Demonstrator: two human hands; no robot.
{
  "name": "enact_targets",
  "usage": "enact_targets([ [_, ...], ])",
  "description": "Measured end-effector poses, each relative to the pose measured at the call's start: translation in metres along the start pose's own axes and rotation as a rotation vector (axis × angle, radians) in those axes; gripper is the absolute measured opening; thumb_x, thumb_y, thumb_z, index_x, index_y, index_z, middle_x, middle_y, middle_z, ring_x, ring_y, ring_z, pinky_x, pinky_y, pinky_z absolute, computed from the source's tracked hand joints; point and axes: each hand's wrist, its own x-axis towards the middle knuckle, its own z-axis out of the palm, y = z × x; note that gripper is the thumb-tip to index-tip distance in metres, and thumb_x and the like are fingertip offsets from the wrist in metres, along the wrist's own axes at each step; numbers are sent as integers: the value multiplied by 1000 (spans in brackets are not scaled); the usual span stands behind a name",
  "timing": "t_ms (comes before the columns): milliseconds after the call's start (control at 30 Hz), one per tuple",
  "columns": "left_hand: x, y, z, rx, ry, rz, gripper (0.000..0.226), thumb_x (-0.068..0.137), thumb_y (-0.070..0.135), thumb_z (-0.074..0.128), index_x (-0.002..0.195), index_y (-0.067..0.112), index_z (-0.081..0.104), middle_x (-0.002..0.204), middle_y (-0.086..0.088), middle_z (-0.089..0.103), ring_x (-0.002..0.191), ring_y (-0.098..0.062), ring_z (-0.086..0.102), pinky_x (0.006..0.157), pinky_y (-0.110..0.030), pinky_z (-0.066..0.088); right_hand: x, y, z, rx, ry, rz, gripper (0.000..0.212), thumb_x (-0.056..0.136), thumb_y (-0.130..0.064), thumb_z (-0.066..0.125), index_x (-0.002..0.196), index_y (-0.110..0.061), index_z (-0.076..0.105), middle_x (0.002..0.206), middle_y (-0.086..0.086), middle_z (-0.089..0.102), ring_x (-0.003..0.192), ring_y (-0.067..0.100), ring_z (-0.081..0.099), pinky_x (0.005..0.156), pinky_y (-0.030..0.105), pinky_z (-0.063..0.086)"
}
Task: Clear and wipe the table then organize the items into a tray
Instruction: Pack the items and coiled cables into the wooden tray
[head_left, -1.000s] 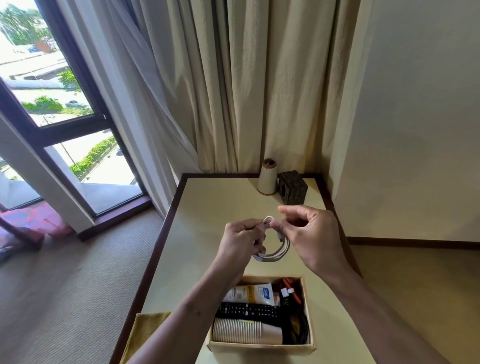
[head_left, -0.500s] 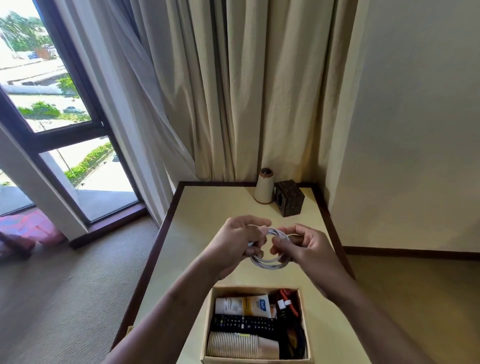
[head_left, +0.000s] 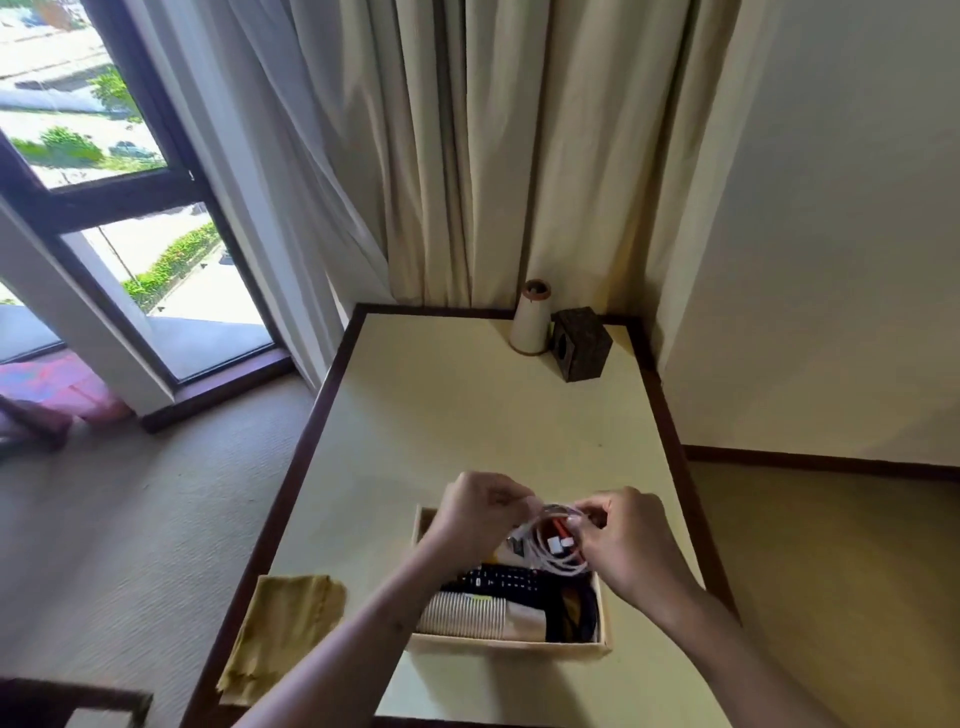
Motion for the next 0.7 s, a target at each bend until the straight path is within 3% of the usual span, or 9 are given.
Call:
enact_targets([
  [67,2,-33,1,261,120,-12,27,93,36,72,118,27,76,121,6,73,108,-7,66,91,-28,55,-2,15,14,-97,-19,59,15,89,-24,73,89,-11,80,72,-4,74,62,8,68,60,35,60],
  [133,3,-72,-2,431,206,-74,43,99,37,60,141,28,58,145,1,54,132,-19,48,105,-37,47,-7,26,25,-169,-46,142,13,89,-23,71,83,-15,79,67,-4,71,56,11,65,51,34,57],
  [233,-4,-116,5,462,256,-198,62,104,43,48,160,28,24,162,-9,33,145,-31,37,114,-50,41,-14,38,42,-229,-75,224,28,87,-16,68,59,-12,64,52,-2,60,47,16,59,40,30,37],
  [300,-9,-131,13,427,238,-227,70,105,48,41,162,35,3,163,-12,31,140,-35,46,106,-54,48,-18,39,49,-252,-91,227,37,86,-10,65,52,-14,51,51,-1,55,44,17,54,39,27,28],
  [367,-12,-138,17,428,249,-195,71,105,49,38,160,39,-7,155,-8,40,124,-32,59,94,-51,55,-22,34,51,-309,-120,217,33,87,-7,60,57,-15,48,55,-1,52,46,17,50,38,22,24],
  [467,-15,-137,16,414,282,-160,71,105,47,38,161,39,-5,146,-3,47,112,-28,63,88,-50,58,-23,25,51,-385,-142,179,14,91,-10,58,81,-11,68,70,3,56,58,21,56,46,25,36],
  [533,-17,-136,15,416,286,-145,71,105,44,39,161,38,-5,143,-2,48,107,-28,63,85,-49,58,-23,20,55,-415,-162,177,18,92,-8,56,95,-8,74,83,9,66,71,26,65,54,29,43],
  [700,-18,-137,18,460,304,-141,71,104,41,40,163,32,-1,141,-3,50,112,-28,62,87,-46,56,-24,17,69,-453,-168,191,24,92,-3,51,101,-9,73,110,10,62,88,28,69,67,32,50],
])
